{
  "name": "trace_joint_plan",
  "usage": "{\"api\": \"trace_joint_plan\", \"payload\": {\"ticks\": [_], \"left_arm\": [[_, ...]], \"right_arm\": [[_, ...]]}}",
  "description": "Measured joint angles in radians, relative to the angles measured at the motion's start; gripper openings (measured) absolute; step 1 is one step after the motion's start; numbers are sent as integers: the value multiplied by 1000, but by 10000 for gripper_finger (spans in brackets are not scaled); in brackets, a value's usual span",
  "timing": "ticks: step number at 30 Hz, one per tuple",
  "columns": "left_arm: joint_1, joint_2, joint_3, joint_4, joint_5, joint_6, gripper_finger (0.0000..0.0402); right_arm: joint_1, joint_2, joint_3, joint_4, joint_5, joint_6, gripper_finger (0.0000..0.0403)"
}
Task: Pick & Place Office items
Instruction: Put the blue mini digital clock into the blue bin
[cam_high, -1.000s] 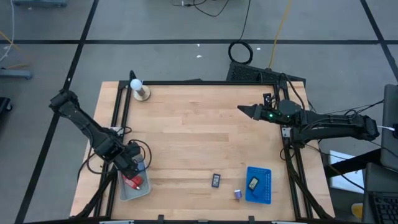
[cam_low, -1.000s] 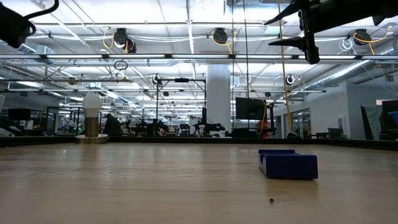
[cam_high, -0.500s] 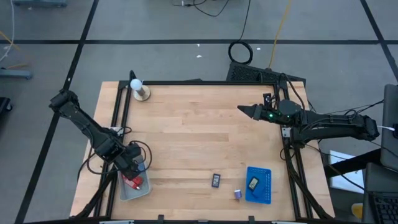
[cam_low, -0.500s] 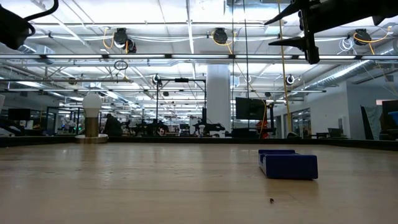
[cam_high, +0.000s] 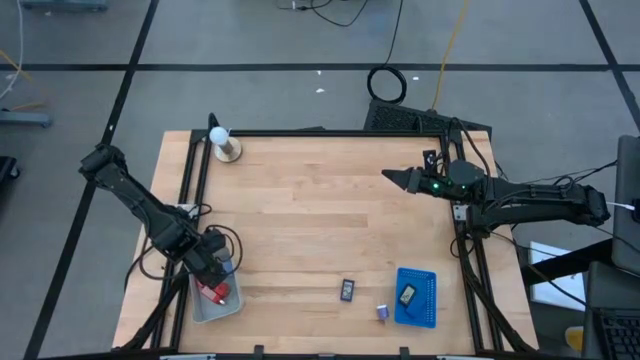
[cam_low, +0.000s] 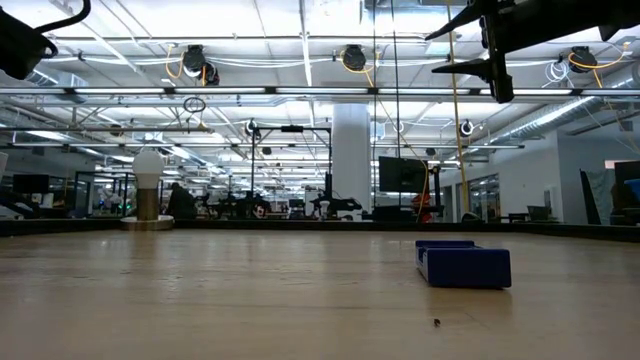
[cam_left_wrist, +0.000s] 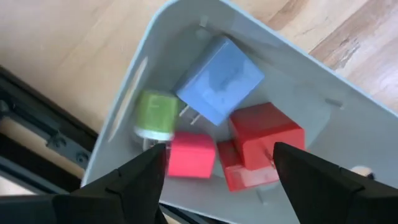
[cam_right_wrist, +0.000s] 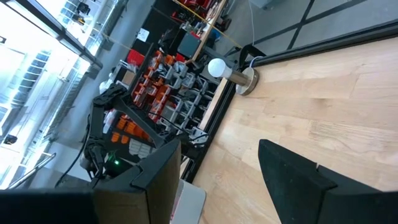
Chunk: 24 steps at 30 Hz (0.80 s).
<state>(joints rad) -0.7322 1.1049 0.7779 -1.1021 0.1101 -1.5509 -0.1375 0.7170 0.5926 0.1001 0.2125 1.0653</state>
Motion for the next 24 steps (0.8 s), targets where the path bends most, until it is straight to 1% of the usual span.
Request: {"api": "trace_joint_plan", "payload": {"ticks": [4,7,11,15,18,21,24], "left_arm": [[23,0,25,-1,36,-23,283],[47,0,57,-1,43,-24,278],[86,0,113,-1,15,-24,285],[124,0,160,0,-49,-22,298],[155,0,170,0,-84,-22,306],[190,11,170,1,-83,-4,307],[227,37,171,7,-62,31,305]], "right_arm": [[0,0,0,0,-3,-6,210],[0,0,0,0,-3,-9,210],[0,0,0,0,-4,-28,210],[0,0,0,0,-4,-41,210],[0,0,0,0,-4,-41,210],[0,0,0,0,-4,-41,210],[0,0,0,0,-4,-41,210]]}}
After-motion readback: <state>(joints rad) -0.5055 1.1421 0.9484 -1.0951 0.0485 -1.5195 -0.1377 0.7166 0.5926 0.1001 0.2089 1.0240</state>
